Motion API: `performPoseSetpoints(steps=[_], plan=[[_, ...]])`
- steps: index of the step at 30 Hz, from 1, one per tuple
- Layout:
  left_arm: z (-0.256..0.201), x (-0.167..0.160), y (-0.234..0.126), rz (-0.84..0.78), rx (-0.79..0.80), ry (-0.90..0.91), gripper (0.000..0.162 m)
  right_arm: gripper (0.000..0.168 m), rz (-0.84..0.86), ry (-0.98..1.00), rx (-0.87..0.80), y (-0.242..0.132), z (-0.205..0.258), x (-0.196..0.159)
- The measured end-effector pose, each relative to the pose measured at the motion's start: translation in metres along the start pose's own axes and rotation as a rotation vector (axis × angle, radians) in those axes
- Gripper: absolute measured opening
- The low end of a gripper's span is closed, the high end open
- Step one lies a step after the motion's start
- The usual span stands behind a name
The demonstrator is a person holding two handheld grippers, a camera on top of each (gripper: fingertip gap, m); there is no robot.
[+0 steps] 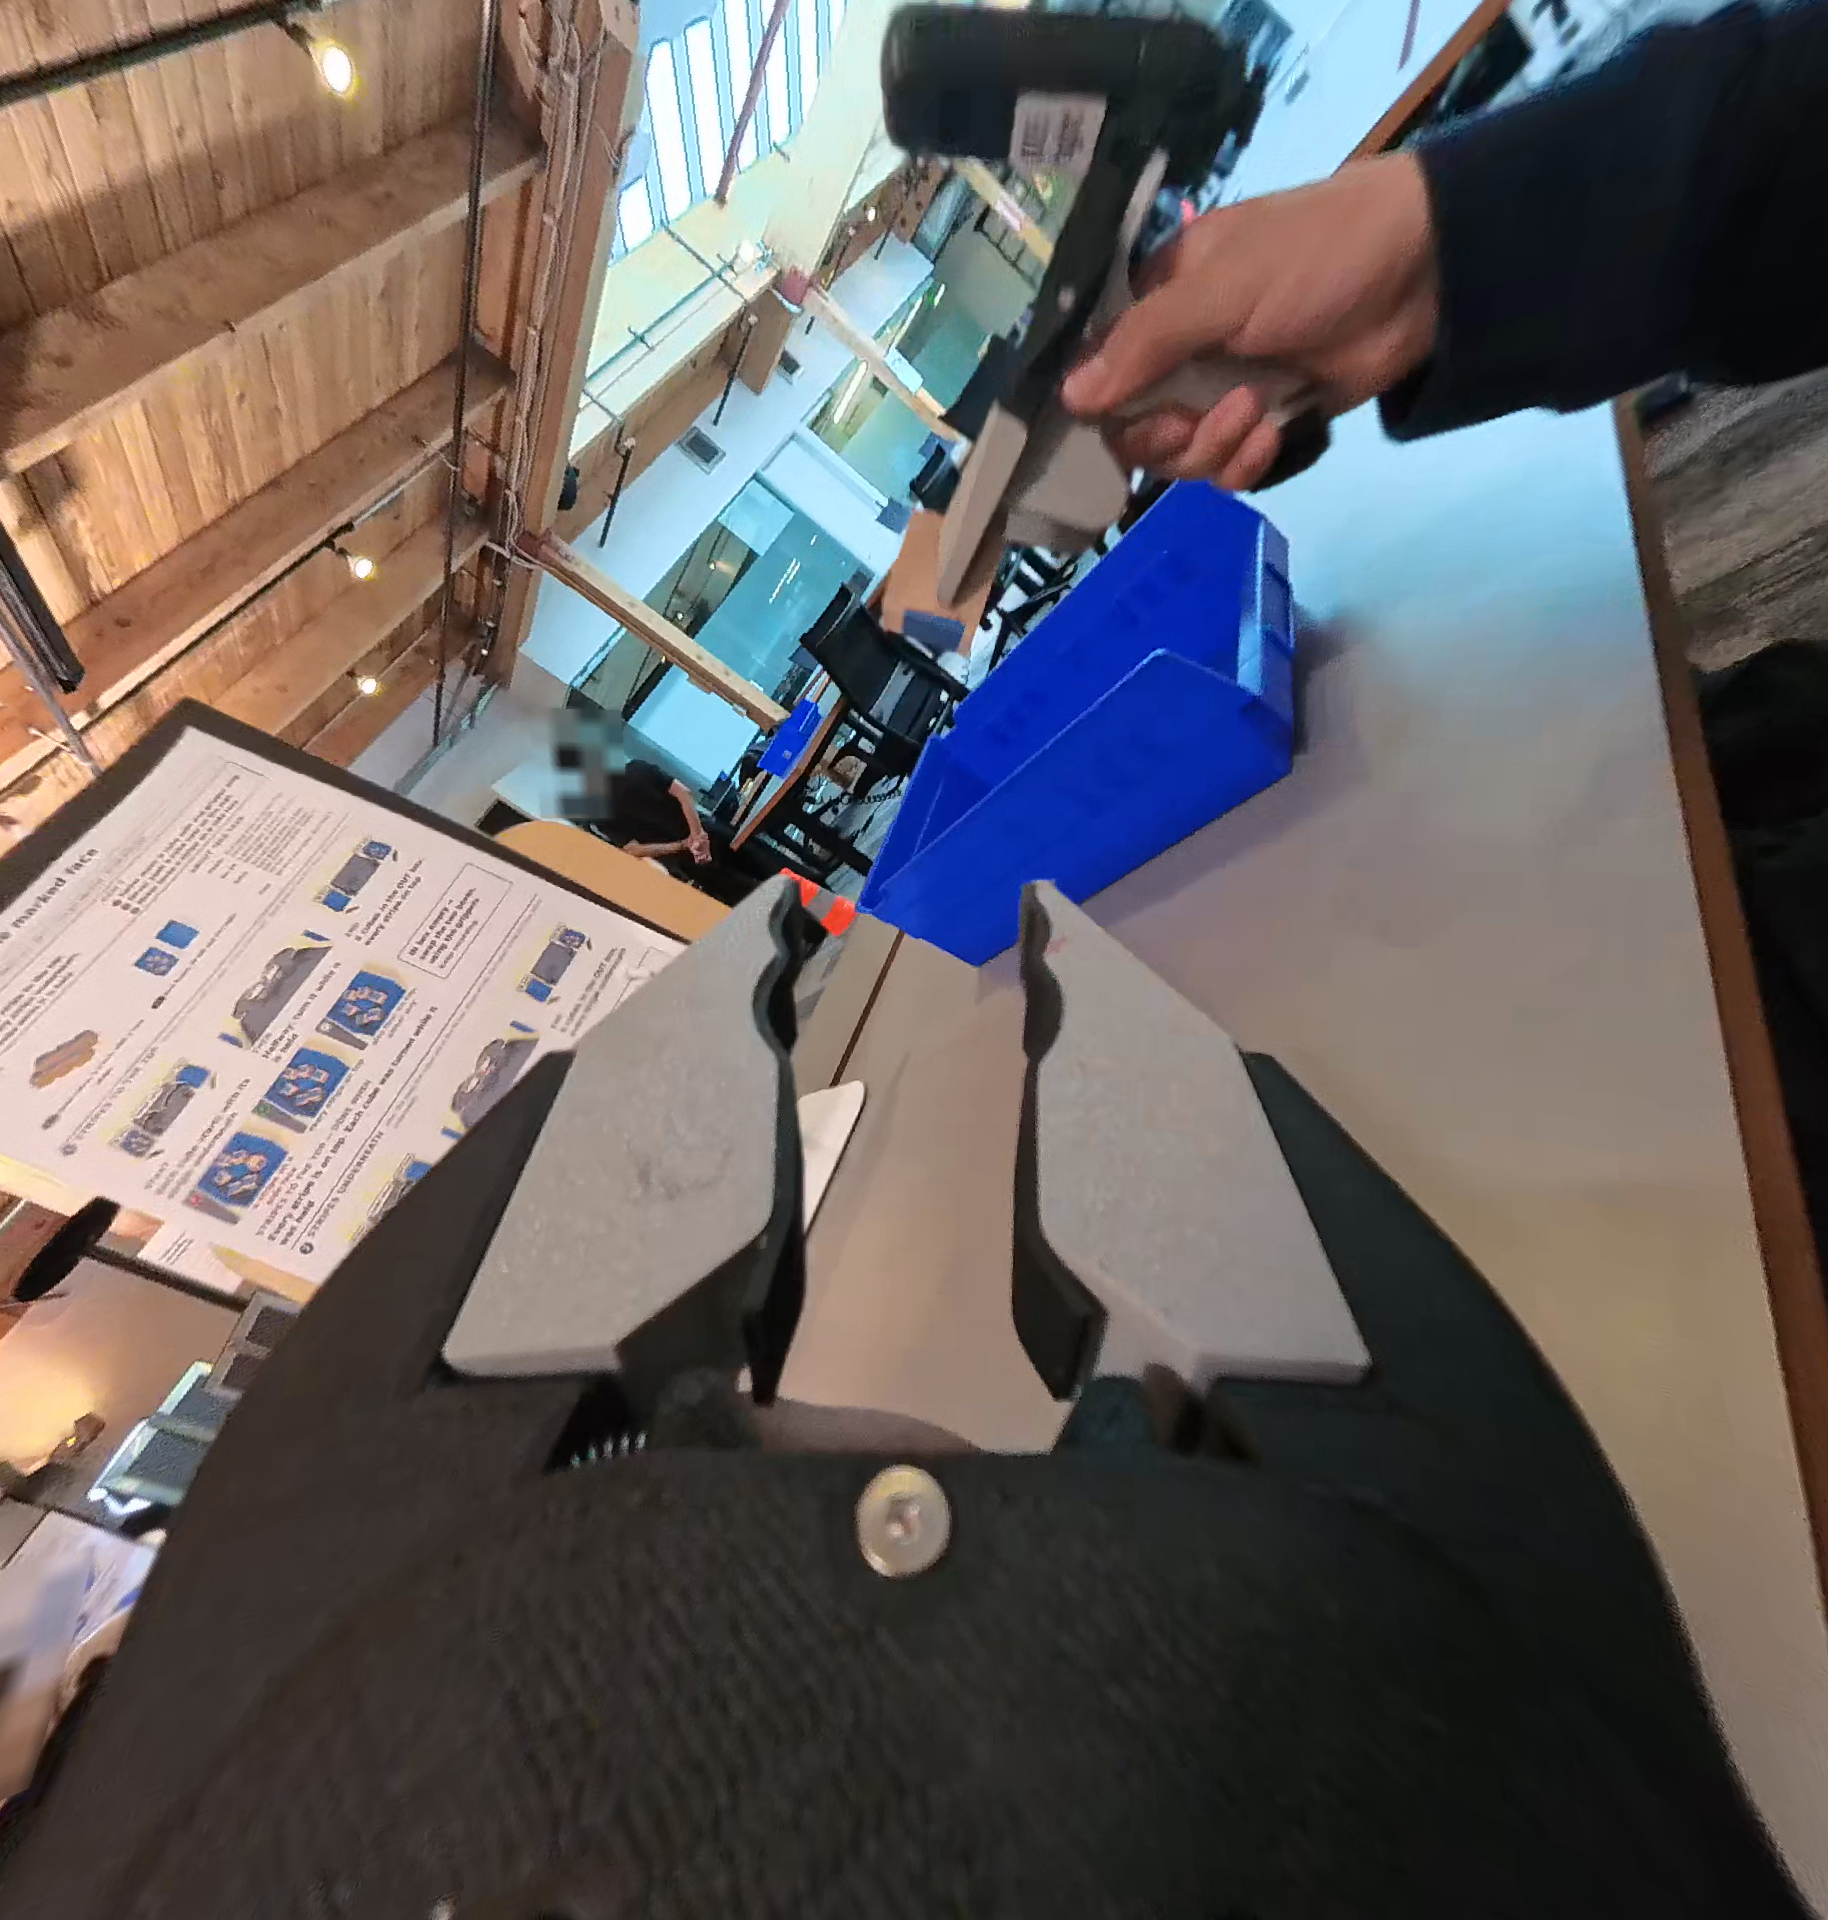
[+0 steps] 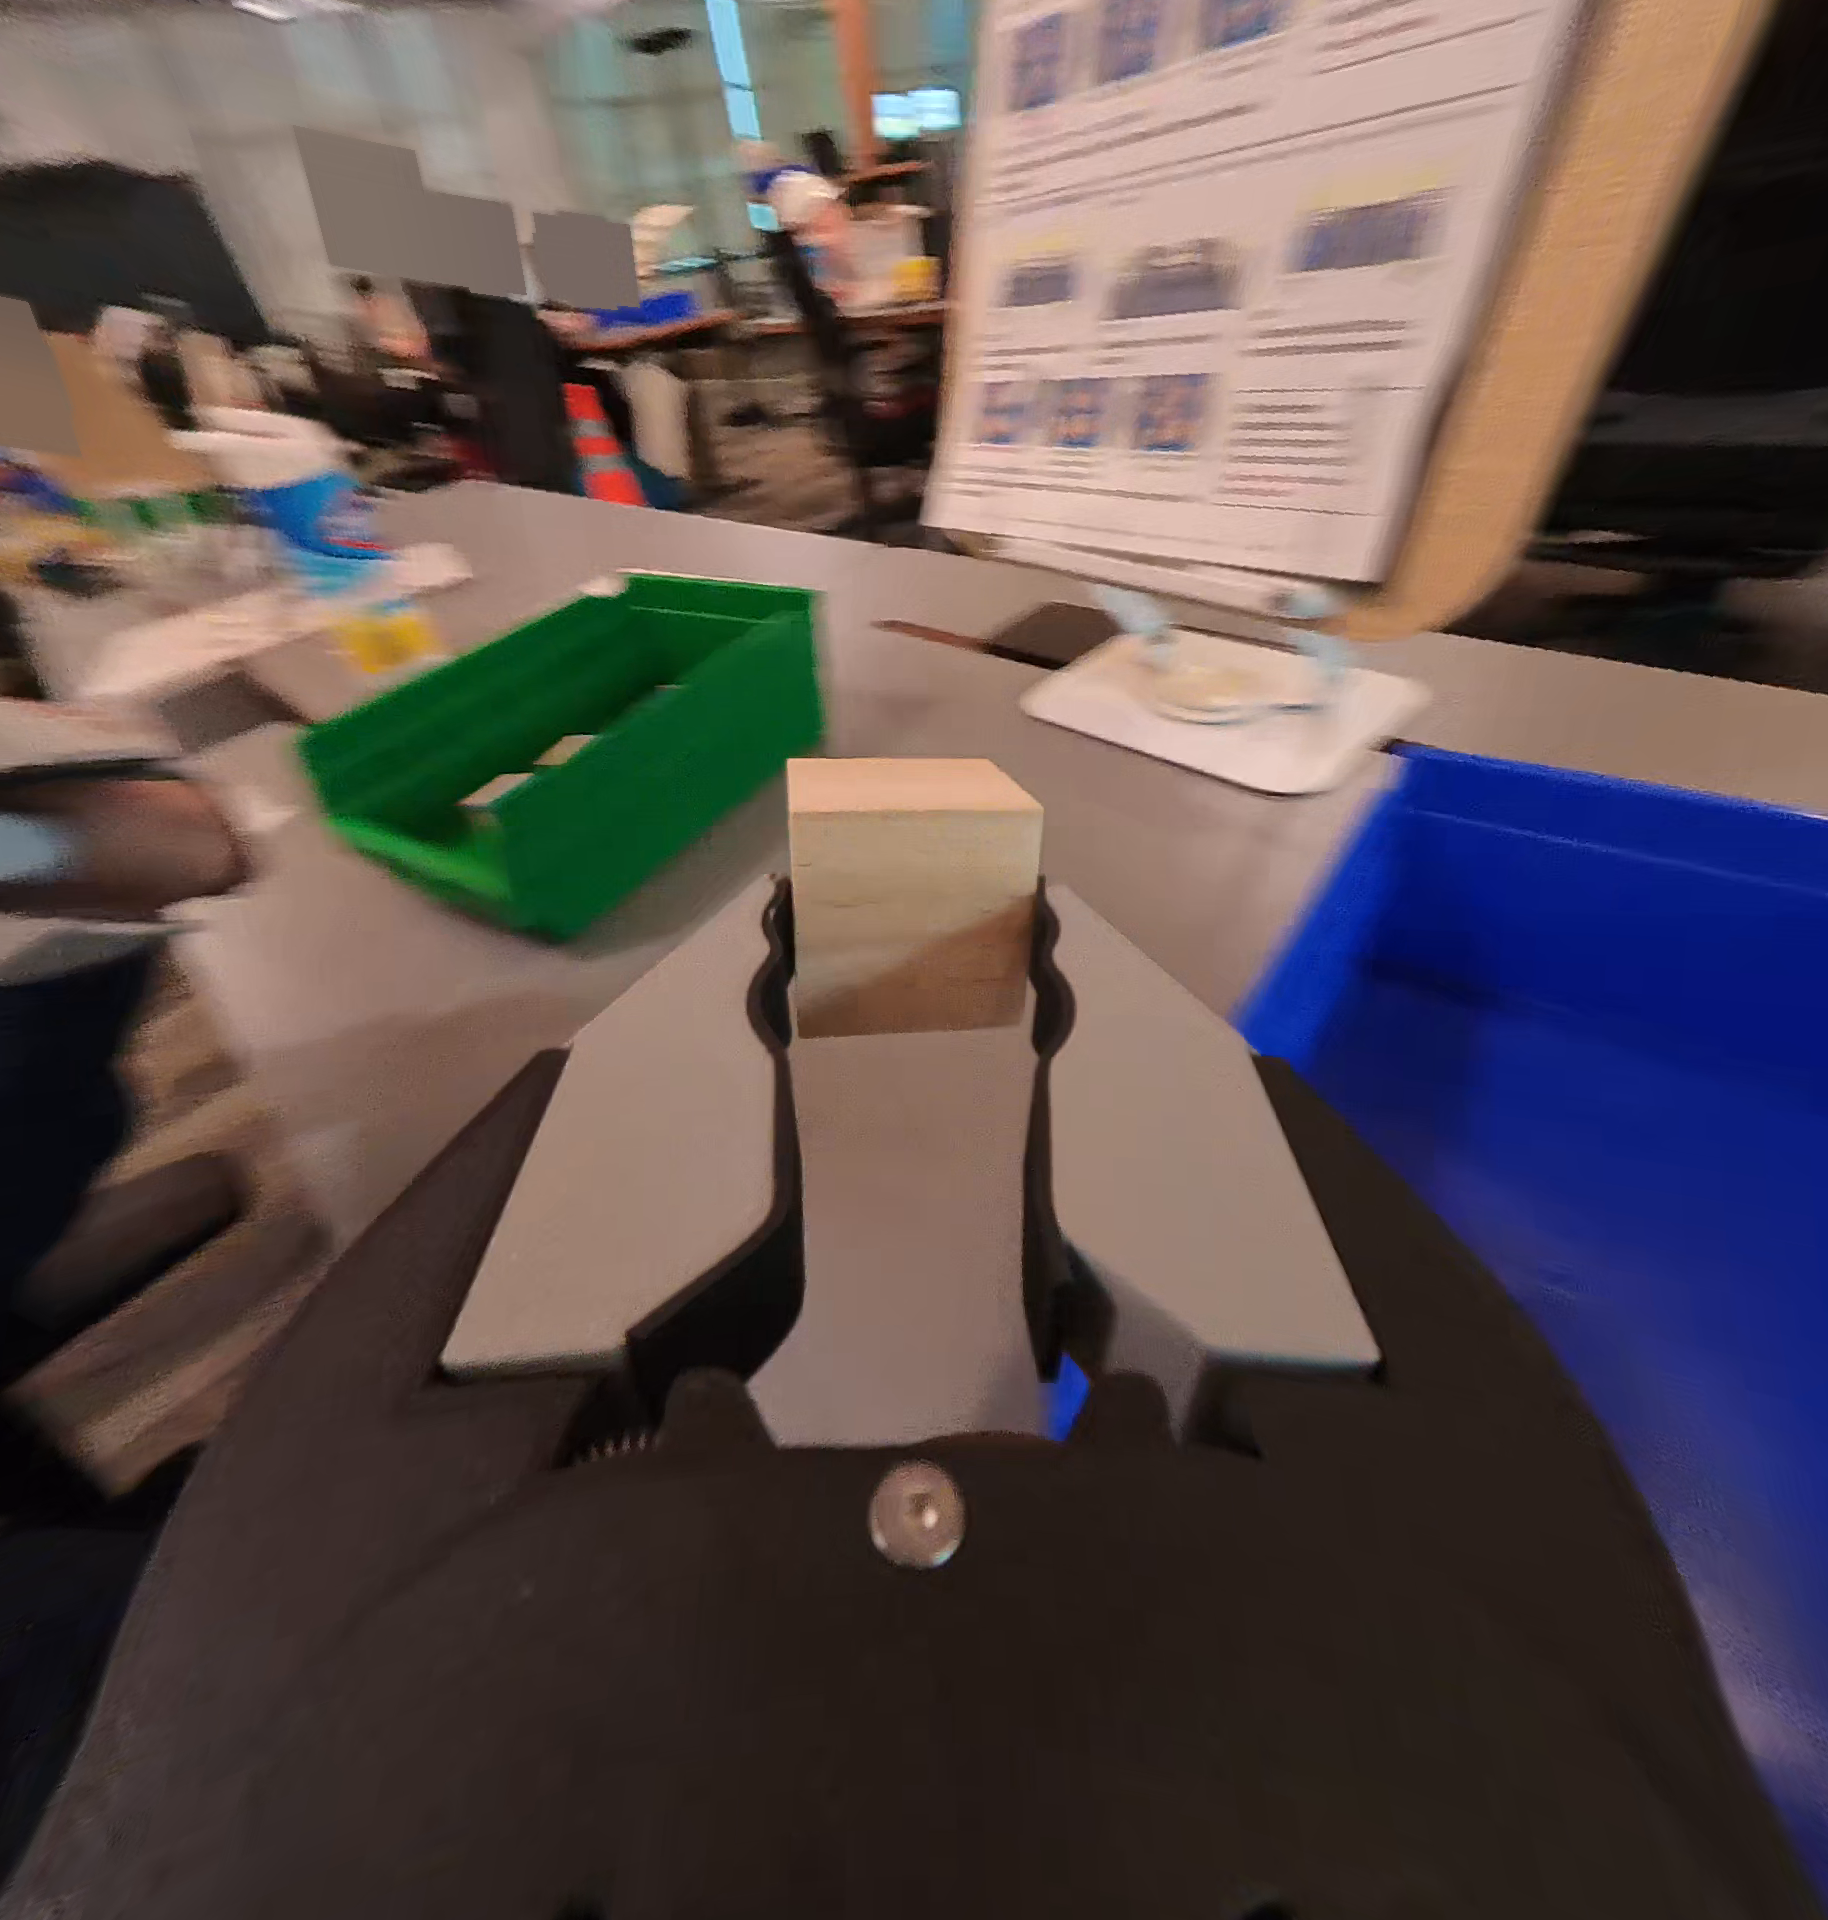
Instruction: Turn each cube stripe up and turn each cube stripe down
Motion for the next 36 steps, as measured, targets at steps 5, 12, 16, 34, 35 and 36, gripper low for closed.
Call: performPoseSetpoints(steps=[5,12,16,34,35,36], plan=[[0.008,0.006,-0.007,-0.043,0.026,-0.020,0.034,0.043,0.159,-0.010,-0.397,0.007,-0.122,0.020],[-0.002,-0.007,0.000,-0.009,-0.024,-0.024,0.034,0.043,0.592,0.076,-0.689,0.053,-0.241,-0.021],[0.003,-0.029,0.003,0.101,-0.021,-0.084,0.031,0.044,0.735,0.133,-0.796,0.066,-0.281,-0.046],[0.057,-0.227,-0.120,0.932,0.385,-0.899,0.041,0.056,0.023,0.072,-0.065,0.015,-0.004,0.019],[0.050,-0.239,-0.122,0.976,0.371,-0.934,0.061,0.056,0.034,0.086,0.007,0.015,0.013,0.014],[0.042,-0.246,-0.120,0.995,0.335,-0.977,0.078,0.057,0.062,0.089,0.057,0.017,0.026,0.011]])
Point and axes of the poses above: each gripper's, where its closed fingertips meet, y out along the fingers, x out of its top, z = x × y across the jaws, the point moved 3 cm from there along -y, back along the fingers, and after that the axes turned 14 degrees about y, right-handed, at the moved point
